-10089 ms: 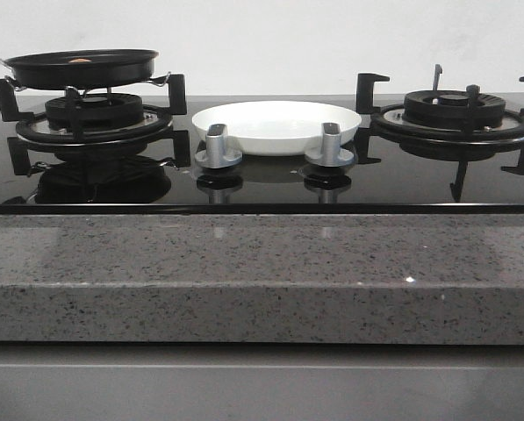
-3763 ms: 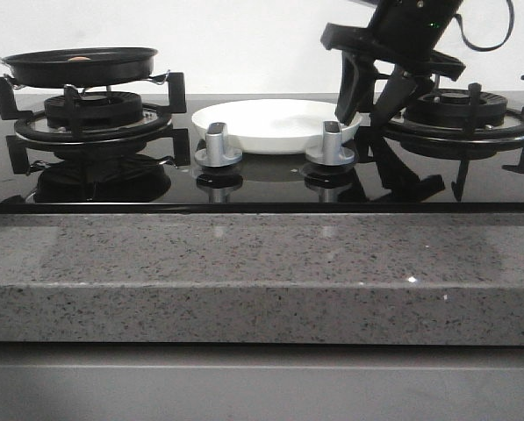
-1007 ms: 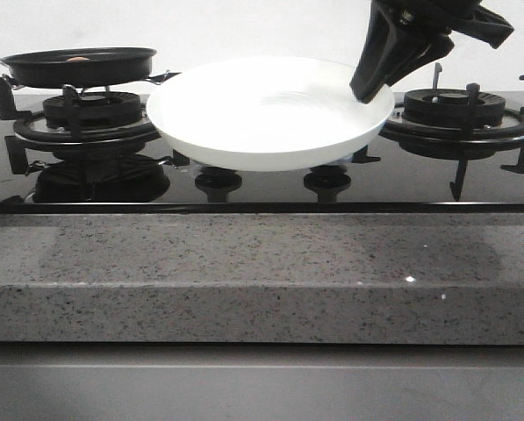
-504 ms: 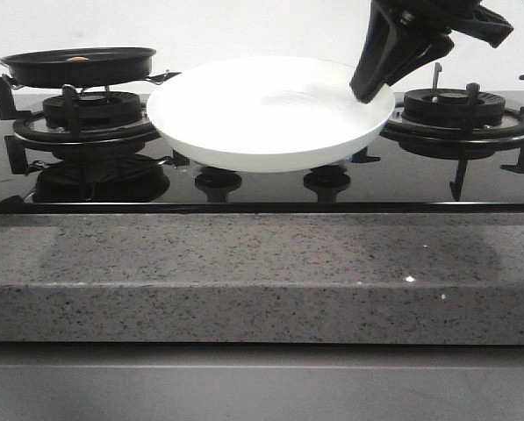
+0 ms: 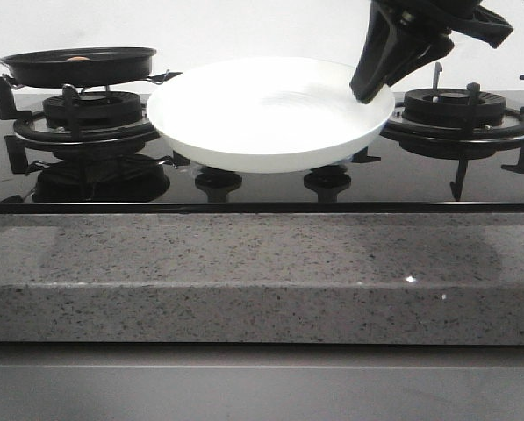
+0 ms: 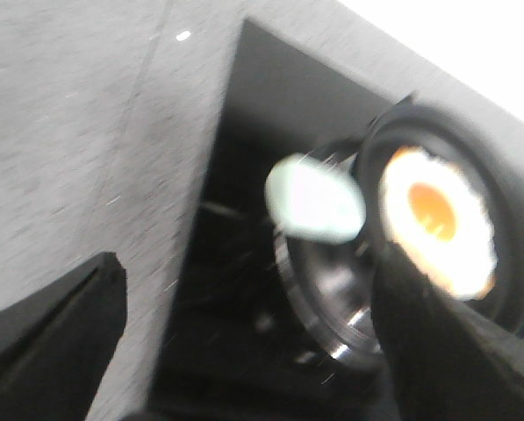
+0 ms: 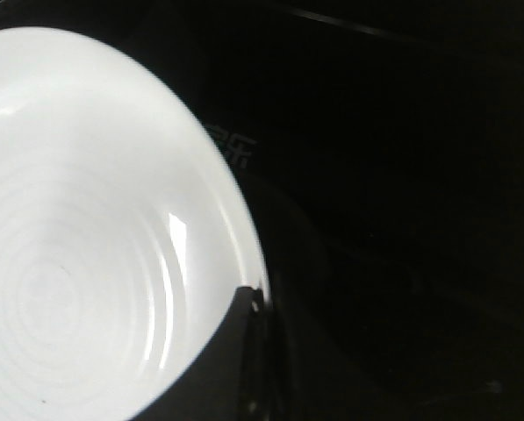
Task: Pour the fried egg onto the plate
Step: 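Grasp the pale green handle of the frying pan with the left gripper, then lift the pan with the left gripper and tilt it over the plate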
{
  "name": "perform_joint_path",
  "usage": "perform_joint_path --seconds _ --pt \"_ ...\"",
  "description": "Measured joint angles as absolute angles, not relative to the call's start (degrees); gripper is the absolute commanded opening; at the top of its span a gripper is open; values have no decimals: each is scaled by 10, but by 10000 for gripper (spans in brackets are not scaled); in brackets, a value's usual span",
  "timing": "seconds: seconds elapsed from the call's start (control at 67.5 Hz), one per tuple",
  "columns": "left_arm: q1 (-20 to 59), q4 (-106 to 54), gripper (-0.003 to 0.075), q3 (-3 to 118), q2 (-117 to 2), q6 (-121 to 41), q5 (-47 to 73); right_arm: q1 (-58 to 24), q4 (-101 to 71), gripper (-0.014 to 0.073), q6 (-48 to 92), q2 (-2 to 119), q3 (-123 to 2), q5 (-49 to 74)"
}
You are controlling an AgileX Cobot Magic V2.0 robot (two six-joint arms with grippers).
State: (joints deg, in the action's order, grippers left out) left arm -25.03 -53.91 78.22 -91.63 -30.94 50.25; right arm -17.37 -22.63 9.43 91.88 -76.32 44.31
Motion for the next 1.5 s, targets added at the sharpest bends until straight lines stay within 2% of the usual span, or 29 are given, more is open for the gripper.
perform_joint_path --seconds 0.267,0.667,0.844,1.111,1.496 --pt "-225 -643 565 834 -1022 -328 502 -174 -226 -69 94 919 -763 443" --pt "-190 -667 556 876 -1087 -336 541 -174 -226 -69 94 919 -763 442" --pt "-190 -676 421 880 -1087 -338 551 -174 -226 -69 94 919 -763 442" --pt "-190 -697 272 880 -1087 -338 564 -174 -226 -69 94 919 -763 442" --pt "-198 -733 -1 881 -1087 -333 589 -174 -226 -69 94 919 -763 442"
